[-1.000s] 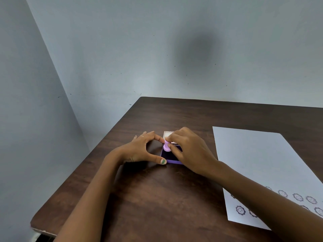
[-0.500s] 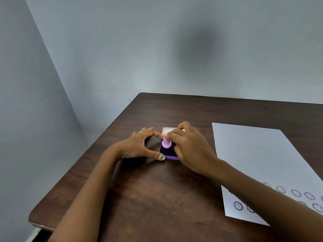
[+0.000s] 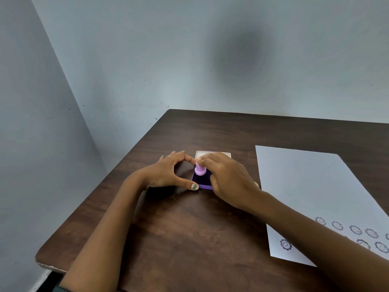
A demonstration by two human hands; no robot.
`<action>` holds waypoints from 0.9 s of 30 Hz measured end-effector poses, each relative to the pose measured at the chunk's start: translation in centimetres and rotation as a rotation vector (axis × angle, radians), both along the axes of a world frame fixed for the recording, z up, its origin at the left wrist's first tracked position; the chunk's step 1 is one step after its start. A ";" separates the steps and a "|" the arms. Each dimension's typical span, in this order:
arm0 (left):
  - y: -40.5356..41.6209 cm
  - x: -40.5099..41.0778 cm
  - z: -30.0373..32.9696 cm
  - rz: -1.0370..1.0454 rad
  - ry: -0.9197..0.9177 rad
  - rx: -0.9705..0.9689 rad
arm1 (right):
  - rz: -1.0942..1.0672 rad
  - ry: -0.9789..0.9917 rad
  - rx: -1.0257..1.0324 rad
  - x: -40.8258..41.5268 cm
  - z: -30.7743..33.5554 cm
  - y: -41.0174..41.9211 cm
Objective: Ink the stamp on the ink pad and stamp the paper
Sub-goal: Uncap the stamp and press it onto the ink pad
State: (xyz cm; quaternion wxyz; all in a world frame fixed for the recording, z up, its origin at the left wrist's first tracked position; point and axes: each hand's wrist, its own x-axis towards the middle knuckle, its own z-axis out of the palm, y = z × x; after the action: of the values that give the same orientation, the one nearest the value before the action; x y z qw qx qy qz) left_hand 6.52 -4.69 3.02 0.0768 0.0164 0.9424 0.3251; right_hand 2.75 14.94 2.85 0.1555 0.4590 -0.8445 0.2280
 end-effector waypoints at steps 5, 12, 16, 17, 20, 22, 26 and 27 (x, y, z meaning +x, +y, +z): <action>0.1 0.0 0.1 -0.017 0.006 0.019 | 0.004 -0.009 -0.005 -0.4 0.2 0.7; 0.1 0.0 0.0 -0.008 0.000 0.009 | 0.018 -0.002 0.002 -0.4 0.0 0.8; 0.0 0.0 0.0 -0.002 0.009 0.011 | 0.016 -0.002 -0.005 -0.4 0.2 0.3; 0.0 0.1 0.0 -0.002 0.013 0.015 | 0.019 -0.002 -0.004 -0.3 0.1 0.2; 0.1 0.1 0.0 -0.014 0.021 0.029 | 0.014 -0.026 -0.015 -0.3 -0.2 0.8; 0.1 0.0 0.0 -0.003 0.015 0.019 | 0.005 -0.054 -0.024 -0.7 -0.1 0.9; 0.0 0.0 0.0 -0.007 0.014 0.022 | 0.013 -0.060 -0.028 -0.1 -0.2 0.1; 0.0 0.0 0.0 -0.010 0.015 0.026 | 0.021 -0.060 -0.030 0.0 -0.4 0.3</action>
State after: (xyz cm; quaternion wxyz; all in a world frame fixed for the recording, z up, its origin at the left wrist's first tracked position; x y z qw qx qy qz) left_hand 6.54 -4.68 3.02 0.0714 0.0247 0.9386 0.3367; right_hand 2.77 15.25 2.49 0.1345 0.4586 -0.8404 0.2556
